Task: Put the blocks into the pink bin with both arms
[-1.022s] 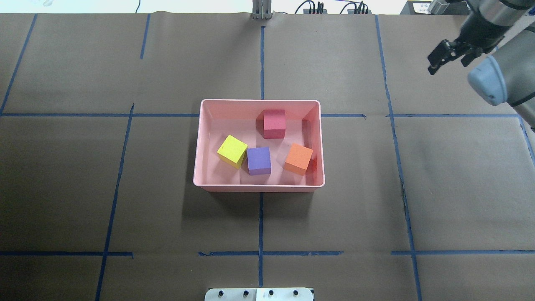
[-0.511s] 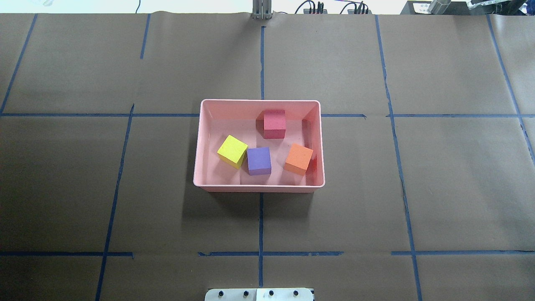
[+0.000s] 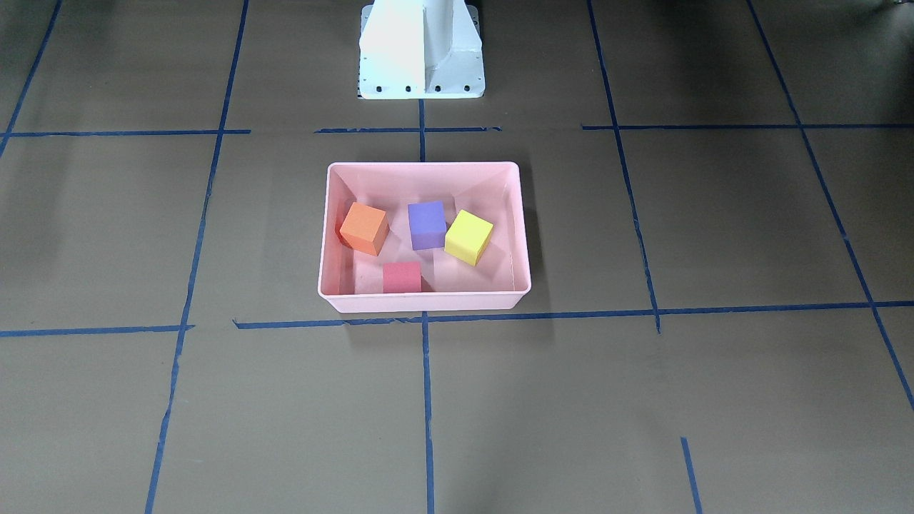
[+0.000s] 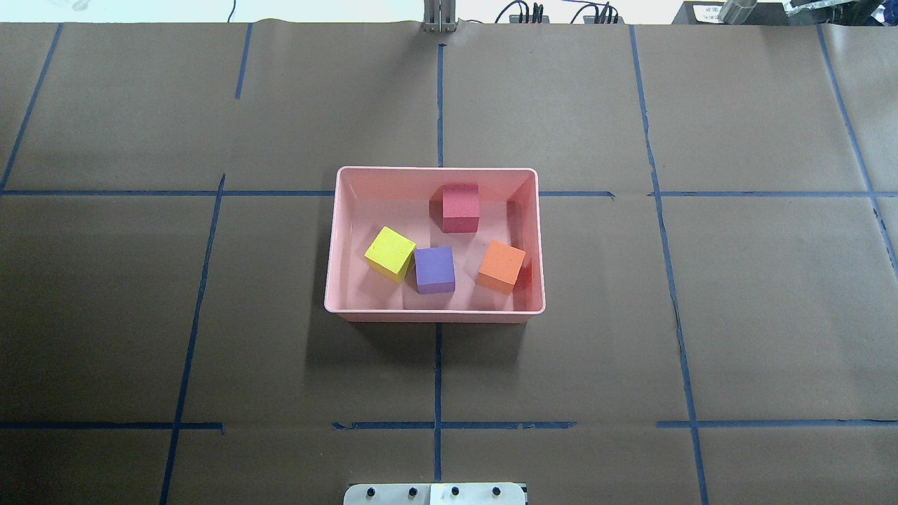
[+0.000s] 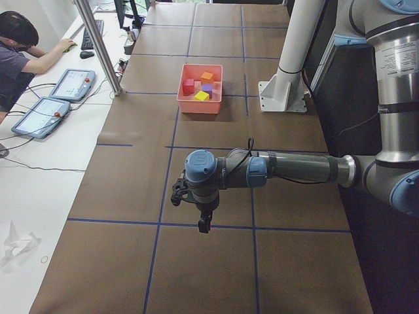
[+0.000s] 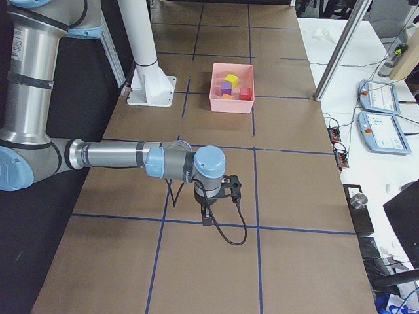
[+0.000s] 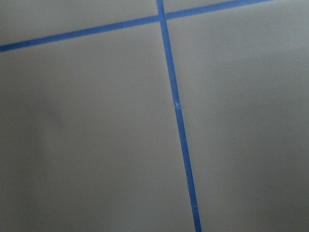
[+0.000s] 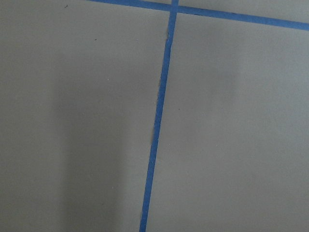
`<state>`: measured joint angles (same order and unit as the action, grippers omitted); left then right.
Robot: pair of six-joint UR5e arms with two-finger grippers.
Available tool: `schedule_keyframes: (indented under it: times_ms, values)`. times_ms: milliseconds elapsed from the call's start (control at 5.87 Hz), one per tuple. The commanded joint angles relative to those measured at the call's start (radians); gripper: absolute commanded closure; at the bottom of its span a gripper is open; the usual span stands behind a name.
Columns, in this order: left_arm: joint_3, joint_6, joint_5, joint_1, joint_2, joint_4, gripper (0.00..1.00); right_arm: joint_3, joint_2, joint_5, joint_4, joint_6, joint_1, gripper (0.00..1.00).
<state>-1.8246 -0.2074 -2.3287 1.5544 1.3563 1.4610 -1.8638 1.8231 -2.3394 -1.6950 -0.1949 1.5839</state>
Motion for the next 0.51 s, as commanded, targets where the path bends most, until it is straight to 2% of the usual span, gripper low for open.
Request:
schedule_keyframes:
  times_ms: [0, 341]
  values:
    - [-0.005, -0.001, 0.002, 0.0, -0.009, 0.001, 0.0, -0.002, 0.007, -0.003, 0.0, 0.0, 0.002, 0.0]
    - [-0.013, -0.003, 0.0, -0.002, -0.008, 0.001, 0.0, 0.0, 0.007, -0.003, 0.0, 0.0, 0.002, 0.0]
